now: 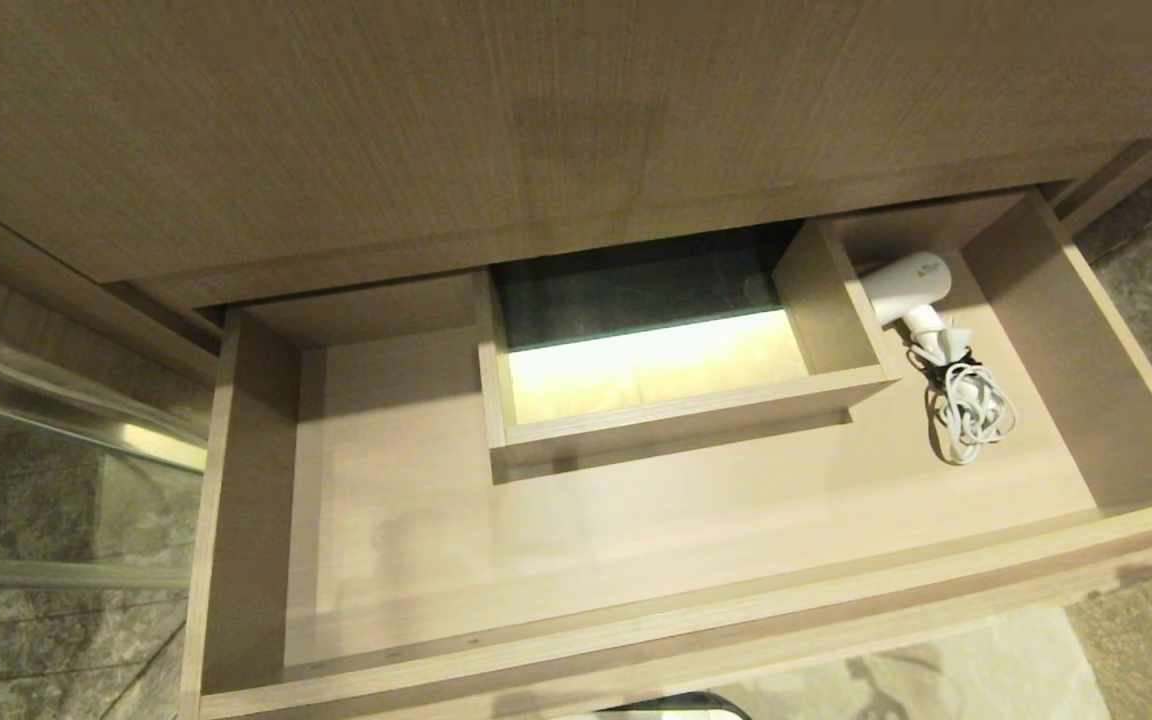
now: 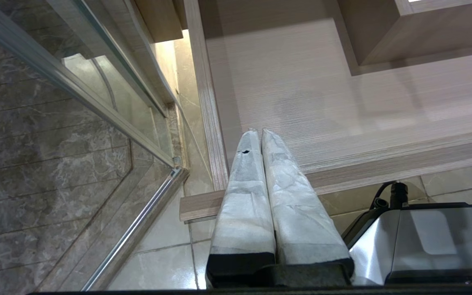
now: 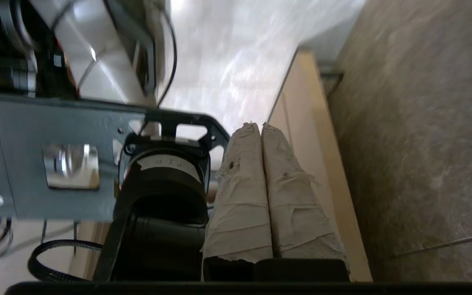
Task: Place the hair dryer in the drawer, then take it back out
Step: Close the drawer
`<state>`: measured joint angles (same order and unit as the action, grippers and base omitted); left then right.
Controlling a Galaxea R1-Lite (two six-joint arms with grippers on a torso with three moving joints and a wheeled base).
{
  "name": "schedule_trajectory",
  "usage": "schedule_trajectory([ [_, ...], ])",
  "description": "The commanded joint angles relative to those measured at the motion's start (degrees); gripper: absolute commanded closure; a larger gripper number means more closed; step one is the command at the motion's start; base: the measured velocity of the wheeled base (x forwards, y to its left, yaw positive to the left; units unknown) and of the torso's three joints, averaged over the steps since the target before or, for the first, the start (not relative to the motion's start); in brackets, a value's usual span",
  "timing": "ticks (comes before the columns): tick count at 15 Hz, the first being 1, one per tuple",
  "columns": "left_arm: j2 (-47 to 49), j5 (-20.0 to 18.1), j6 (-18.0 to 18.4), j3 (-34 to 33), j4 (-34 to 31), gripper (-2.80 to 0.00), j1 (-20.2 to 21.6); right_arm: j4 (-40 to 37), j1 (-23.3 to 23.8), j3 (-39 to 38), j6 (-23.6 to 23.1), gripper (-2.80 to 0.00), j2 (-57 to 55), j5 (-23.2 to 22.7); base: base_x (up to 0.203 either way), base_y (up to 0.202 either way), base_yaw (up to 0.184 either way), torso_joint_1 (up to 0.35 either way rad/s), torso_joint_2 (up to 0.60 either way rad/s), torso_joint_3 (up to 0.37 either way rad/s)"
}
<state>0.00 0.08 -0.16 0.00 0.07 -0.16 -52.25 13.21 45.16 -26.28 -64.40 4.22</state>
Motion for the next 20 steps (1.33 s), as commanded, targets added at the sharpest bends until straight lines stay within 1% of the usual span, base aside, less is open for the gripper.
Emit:
schedule_trajectory([
  [1,0.0,0.01,-0.02,-0.07,0.01,0.0,-0.02,0.74,-1.18,0.06,-0.18,0.0,-8.76,0.16,0.0,0.0,0.0,0.0,0.0,0.0],
  [6,0.0,0.01,0.02,-0.04,0.01,0.0,-0.02,21.01,-3.21,0.15,0.07,0.0,-16.06,0.23,0.0,0.0,0.0,0.0,0.0,0.0],
  [8,0.0,0.01,-0.02,-0.08,0.01,0.0,-0.02,24.17,-3.27,1.32,0.33,0.0,-17.43,-0.4,0.0,0.0,0.0,0.0,0.0,0.0],
  [10,0.0,0.01,-0.02,0.0,0.01,0.0,-0.02,24.34,-3.15,1.68,0.54,0.0,-17.14,-0.96,0.0,0.0,0.0,0.0,0.0,0.0],
  [12,0.0,0.01,-0.02,-0.02,0.01,0.0,-0.02,26.26,-3.1,1.86,1.75,0.0,-16.0,-3.66,0.0,0.0,0.0,0.0,0.0,0.0],
  [13,0.0,0.01,-0.02,-0.09,0.01,0.0,-0.02,27.79,-3.1,2.32,3.18,0.0,-14.71,-6.76,0.0,0.0,0.0,0.0,0.0,0.0],
  [14,0.0,0.01,-0.02,-0.01,0.01,0.0,-0.02,31.12,-3.1,3.34,4.06,0.0,-13.96,-9.54,0.0,0.0,0.0,0.0,0.0,0.0],
  [15,0.0,0.01,0.07,-0.09,0.01,0.0,-0.02,33.29,-3.1,3.84,4.38,0.0,-13.54,-11.18,0.0,0.0,0.0,0.0,0.0,0.0],
  [17,0.0,0.01,-0.02,-0.03,0.01,0.0,-0.02,42.27,-3.03,4.44,5.54,0.0,-12.73,-14.41,0.0,0.0,0.0,0.0,0.0,0.0],
  [18,0.0,0.01,0.07,-0.09,0.01,0.0,-0.02,47.21,-3.06,5.09,7.04,0.0,-12.49,-15.94,0.0,0.0,0.0,0.0,0.0,0.0],
  [20,0.0,0.01,-0.02,-0.09,0.01,0.0,-0.02,54.75,-3.17,6.5,10.6,0.0,-12.41,-17.26,0.0,0.0,0.0,0.0,0.0,0.0],
])
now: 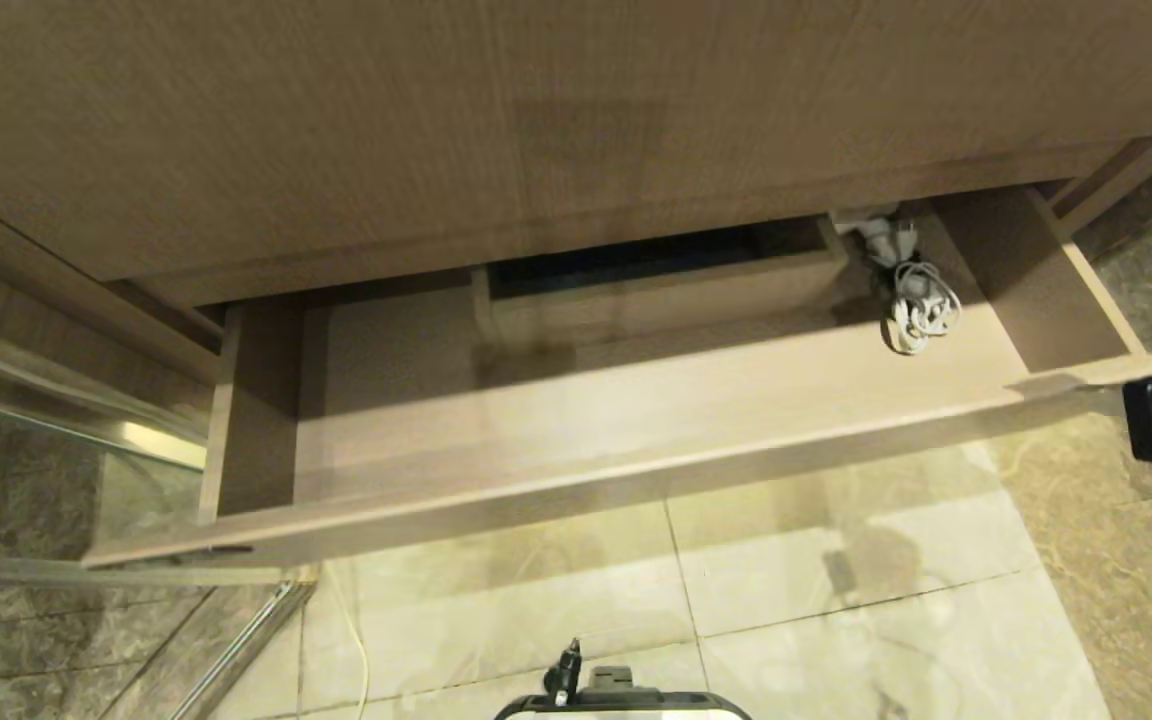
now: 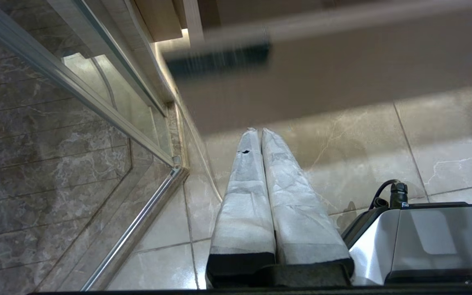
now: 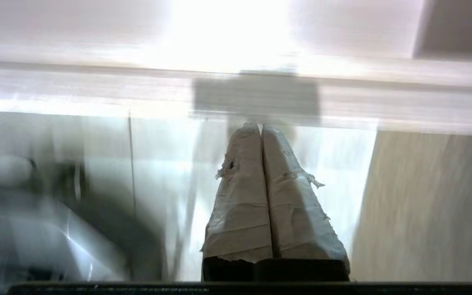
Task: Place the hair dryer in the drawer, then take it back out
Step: Close the drawer
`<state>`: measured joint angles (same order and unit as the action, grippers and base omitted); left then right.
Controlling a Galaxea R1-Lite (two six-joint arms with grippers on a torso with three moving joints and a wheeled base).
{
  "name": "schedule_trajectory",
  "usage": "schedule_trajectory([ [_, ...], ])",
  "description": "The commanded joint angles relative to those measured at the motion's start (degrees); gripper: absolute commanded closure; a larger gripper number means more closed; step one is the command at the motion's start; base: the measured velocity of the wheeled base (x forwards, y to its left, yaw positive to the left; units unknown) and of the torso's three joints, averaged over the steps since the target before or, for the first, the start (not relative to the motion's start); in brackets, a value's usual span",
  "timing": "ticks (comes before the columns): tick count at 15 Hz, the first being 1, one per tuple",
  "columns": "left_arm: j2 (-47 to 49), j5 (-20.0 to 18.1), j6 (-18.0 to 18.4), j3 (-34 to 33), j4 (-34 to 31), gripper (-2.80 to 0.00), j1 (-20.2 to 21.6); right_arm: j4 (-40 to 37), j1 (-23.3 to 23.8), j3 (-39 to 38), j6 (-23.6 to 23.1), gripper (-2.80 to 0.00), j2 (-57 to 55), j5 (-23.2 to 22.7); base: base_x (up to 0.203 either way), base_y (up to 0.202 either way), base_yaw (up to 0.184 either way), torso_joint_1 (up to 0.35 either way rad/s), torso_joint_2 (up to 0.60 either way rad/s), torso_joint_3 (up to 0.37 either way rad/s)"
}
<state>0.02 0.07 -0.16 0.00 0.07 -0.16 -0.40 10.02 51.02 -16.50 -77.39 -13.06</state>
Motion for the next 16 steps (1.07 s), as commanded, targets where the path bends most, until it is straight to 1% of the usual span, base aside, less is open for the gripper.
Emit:
schedule_trajectory([
  [1,-0.02,0.01,-0.02,-0.02,0.01,0.0,-0.02,2.78,0.0,0.91,1.11,0.0,0.86,-0.03,0.0,0.0,0.0,0.0,0.0,0.0],
  [2,-0.02,0.01,0.0,-0.09,0.01,0.0,-0.02,1.82,0.08,0.76,1.17,0.0,1.57,0.06,0.0,0.0,0.0,0.0,0.0,0.0],
  [3,-0.02,0.01,-0.01,-0.02,0.01,0.0,-0.02,-0.74,0.48,0.36,0.86,0.0,3.03,0.31,0.0,0.0,0.0,0.0,0.0,0.0],
  [5,-0.02,0.01,-0.02,-0.09,0.01,0.0,-0.02,-9.88,0.84,0.3,-0.24,0.0,5.27,0.91,0.0,0.0,0.0,0.0,0.0,0.0],
  [6,-0.02,0.01,-0.01,-0.01,0.01,0.0,-0.02,-15.01,0.86,0.41,-1.67,0.0,7.08,2.17,0.0,0.0,0.0,0.0,0.0,0.0],
  [7,-0.02,0.01,0.07,-0.09,0.01,0.0,-0.02,-17.63,0.81,0.46,-2.9,0.0,8.72,3.49,0.0,0.0,0.0,0.0,0.0,0.0],
  [9,-0.02,0.01,-0.02,-0.09,0.01,0.0,-0.02,-19.56,0.59,0.46,-3.37,0.0,12.46,3.77,0.0,0.0,0.0,0.0,0.0,0.0],
  [11,-0.02,0.01,-0.02,-0.09,0.01,0.0,-0.02,-20.97,-2.11,0.53,-3.58,0.0,16.0,3.68,0.0,0.0,0.0,0.0,0.0,0.0],
  [13,-0.02,0.01,-0.02,0.0,0.01,0.0,-0.02,-21.23,-7.78,0.66,-4.01,0.0,18.88,3.84,0.0,0.0,0.0,0.0,0.0,0.0],
  [14,-0.02,0.01,-0.01,0.0,0.01,0.0,-0.02,-21.27,-10.38,1.08,-5.05,0.0,19.73,3.86,0.0,0.0,0.0,0.0,0.0,0.0],
  [16,-0.02,0.01,-0.02,-0.09,0.01,0.0,-0.02,-21.0,-12.34,3.72,-6.63,0.0,19.9,3.51,0.0,0.0,0.0,0.0,0.0,0.0],
])
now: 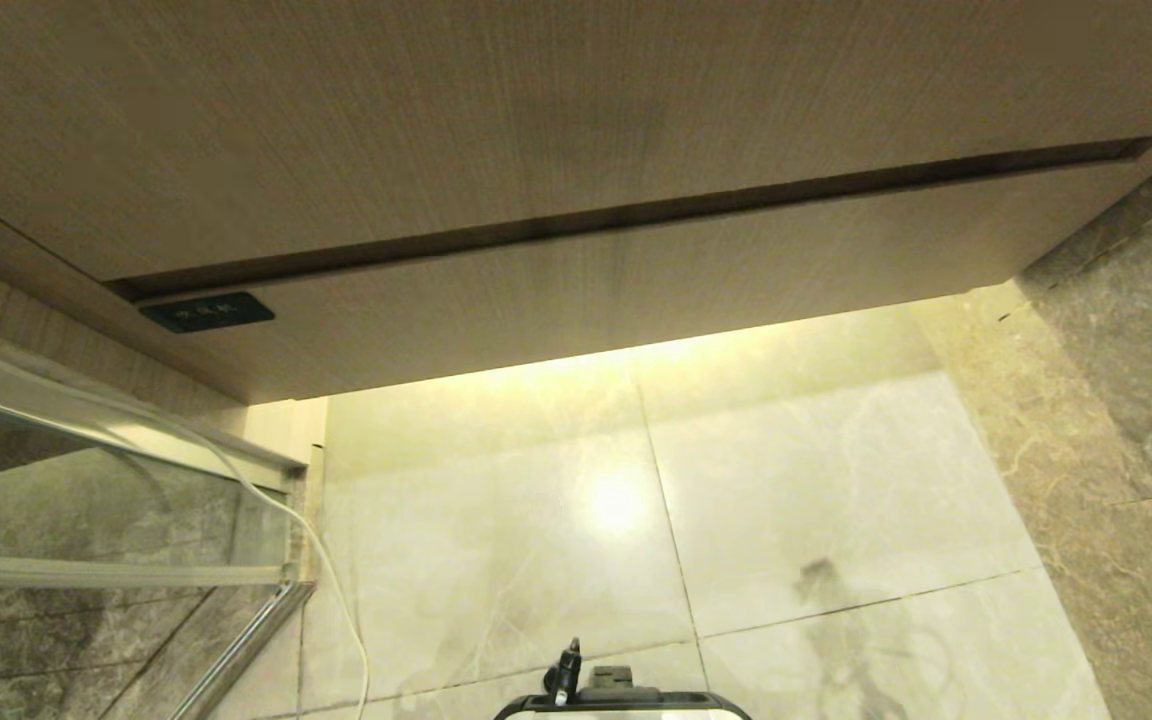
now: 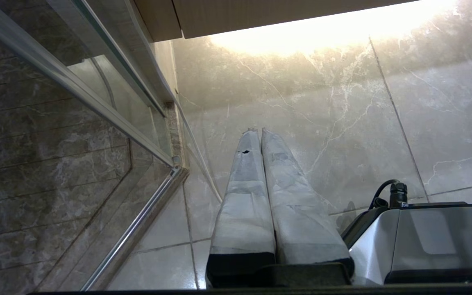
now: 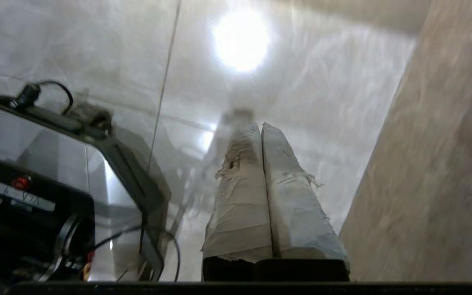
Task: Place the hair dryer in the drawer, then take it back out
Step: Close the drawer, then take the hairdryer out
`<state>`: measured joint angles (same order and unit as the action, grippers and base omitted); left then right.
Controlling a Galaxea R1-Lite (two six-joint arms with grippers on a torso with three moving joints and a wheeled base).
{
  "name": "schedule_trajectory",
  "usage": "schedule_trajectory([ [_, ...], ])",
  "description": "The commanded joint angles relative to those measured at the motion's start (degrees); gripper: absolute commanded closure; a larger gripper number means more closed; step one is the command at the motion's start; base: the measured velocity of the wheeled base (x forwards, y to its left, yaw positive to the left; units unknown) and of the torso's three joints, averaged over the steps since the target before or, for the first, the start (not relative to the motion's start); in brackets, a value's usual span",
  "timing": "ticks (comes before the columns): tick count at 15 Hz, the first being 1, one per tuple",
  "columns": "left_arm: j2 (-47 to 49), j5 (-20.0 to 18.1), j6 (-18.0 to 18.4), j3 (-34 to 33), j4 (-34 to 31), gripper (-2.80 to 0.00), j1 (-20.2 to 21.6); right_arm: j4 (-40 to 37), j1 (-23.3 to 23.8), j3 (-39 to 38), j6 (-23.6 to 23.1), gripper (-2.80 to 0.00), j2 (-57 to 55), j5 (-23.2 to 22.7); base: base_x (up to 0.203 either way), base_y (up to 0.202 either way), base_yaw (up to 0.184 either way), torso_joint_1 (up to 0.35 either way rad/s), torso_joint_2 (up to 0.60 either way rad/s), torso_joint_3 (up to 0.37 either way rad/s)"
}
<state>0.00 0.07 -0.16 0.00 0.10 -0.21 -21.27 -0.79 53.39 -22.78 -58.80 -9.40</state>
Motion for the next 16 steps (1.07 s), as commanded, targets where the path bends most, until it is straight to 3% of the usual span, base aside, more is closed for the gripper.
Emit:
schedule_trajectory([
  [1,0.0,0.01,0.07,-0.09,-0.01,0.0,0.03,-0.37,-2.88,3.15,-0.94,0.0,0.54,-0.09,0.0,0.0,0.0,0.0,0.0,0.0],
  [3,0.0,0.01,-0.02,-0.09,-0.01,0.0,0.03,-0.8,-5.24,7.01,-1.56,0.0,-0.86,0.26,0.0,0.0,0.0,0.0,0.0,0.0],
  [5,0.0,0.01,0.02,0.0,-0.01,0.0,0.03,-0.48,-11.34,11.01,-4.14,0.0,-2.79,0.32,0.0,0.0,0.0,0.0,0.0,0.0],
  [8,0.0,0.01,0.07,-0.09,-0.01,0.0,0.03,1.25,-16.49,12.94,-17.07,0.0,-6.95,-0.34,0.0,0.0,0.0,0.0,0.0,0.0],
  [10,0.0,0.01,-0.02,0.0,-0.01,0.0,0.03,0.66,-17.52,12.8,-25.28,0.0,-9.81,-6.75,0.0,0.0,0.0,0.0,0.0,0.0],
  [11,0.0,0.01,-0.02,-0.05,-0.01,0.0,0.03,-0.45,-17.68,12.66,-26.58,0.0,-11.25,-9.08,0.0,0.0,0.0,0.0,0.0,0.0],
  [13,0.0,0.01,-0.02,-0.09,-0.01,0.0,0.03,-2.93,-17.75,13.67,-28.43,0.0,-14.56,-7.65,0.0,0.0,0.0,0.0,0.0,0.0],
  [14,0.0,0.01,-0.02,0.0,-0.01,0.0,0.03,-3.7,-17.75,14.14,-28.8,-2.8,-16.17,-5.72,0.0,0.0,0.0,0.0,0.0,0.0],
  [16,0.0,0.01,-0.02,-0.09,-0.01,0.0,0.03,-3.99,-17.96,16.53,-30.4,-2.8,-20.28,-3.45,0.0,0.0,0.0,0.0,0.0,0.0],
])
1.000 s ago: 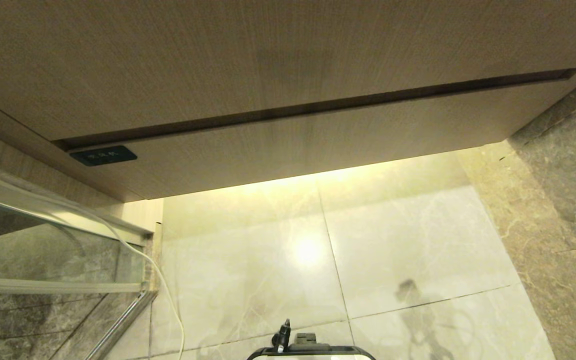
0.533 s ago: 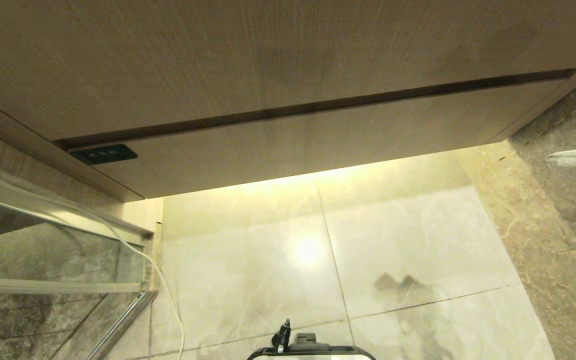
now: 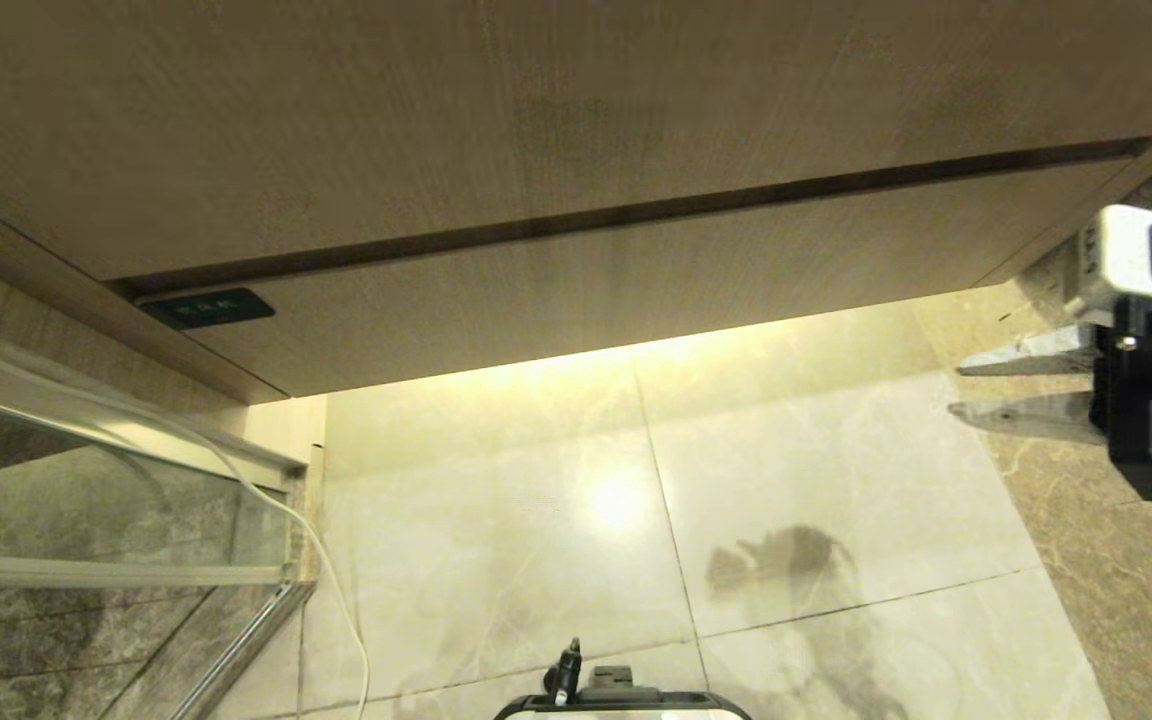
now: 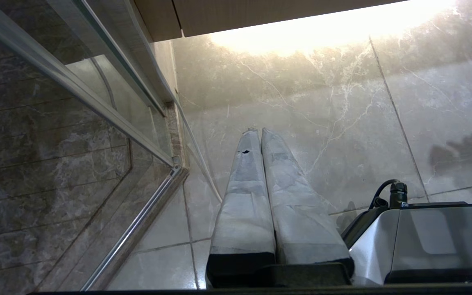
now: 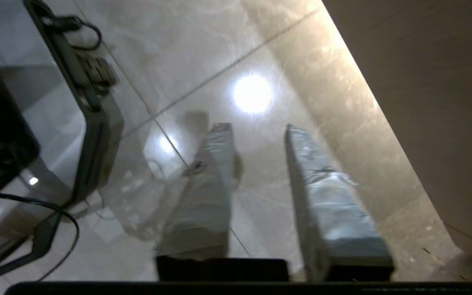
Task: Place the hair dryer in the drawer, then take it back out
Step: Take the hairdryer out
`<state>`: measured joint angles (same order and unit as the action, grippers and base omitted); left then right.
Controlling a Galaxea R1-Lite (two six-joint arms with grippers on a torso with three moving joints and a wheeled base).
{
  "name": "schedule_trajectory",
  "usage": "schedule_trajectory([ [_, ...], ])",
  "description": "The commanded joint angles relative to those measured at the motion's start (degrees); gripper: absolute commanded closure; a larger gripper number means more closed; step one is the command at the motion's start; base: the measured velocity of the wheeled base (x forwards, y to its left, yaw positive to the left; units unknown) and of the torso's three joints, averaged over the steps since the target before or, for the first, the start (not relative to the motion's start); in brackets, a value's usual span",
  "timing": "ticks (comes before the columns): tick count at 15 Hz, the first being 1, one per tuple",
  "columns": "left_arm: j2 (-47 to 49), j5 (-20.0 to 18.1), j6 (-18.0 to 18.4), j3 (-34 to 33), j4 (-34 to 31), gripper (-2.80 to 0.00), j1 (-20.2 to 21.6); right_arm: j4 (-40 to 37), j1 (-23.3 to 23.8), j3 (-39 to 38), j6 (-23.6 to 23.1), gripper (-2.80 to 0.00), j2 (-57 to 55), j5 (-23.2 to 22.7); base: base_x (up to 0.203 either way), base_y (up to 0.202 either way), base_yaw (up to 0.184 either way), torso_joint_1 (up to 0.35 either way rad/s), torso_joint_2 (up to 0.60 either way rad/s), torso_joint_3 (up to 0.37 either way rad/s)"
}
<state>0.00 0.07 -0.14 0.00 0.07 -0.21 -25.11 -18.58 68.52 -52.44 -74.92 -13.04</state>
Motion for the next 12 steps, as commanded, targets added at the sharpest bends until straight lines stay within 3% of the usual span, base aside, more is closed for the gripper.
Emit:
schedule_trajectory([
  [1,0.0,0.01,0.0,-0.01,0.01,0.0,0.03,-0.02,-0.3,3.47,-1.87,-2.8,-5.69,0.44,0.0,0.0,0.0,0.0,0.0,0.0],
  [2,0.0,0.01,-0.04,-0.09,0.01,0.0,0.03,0.73,-0.43,5.94,-3.32,-2.8,-7.81,0.46,0.0,0.0,0.0,0.0,0.0,0.0],
  [6,0.0,0.01,-0.04,-0.09,0.01,0.0,0.03,15.24,-0.32,6.09,-18.72,-2.8,-12.19,0.45,0.0,0.0,0.0,0.0,0.0,0.0],
  [12,0.0,0.01,-0.04,0.0,0.01,0.0,0.03,27.9,0.21,2.84,-21.64,-2.8,-17.55,-2.69,0.0,0.0,0.0,0.0,0.0,0.0],
])
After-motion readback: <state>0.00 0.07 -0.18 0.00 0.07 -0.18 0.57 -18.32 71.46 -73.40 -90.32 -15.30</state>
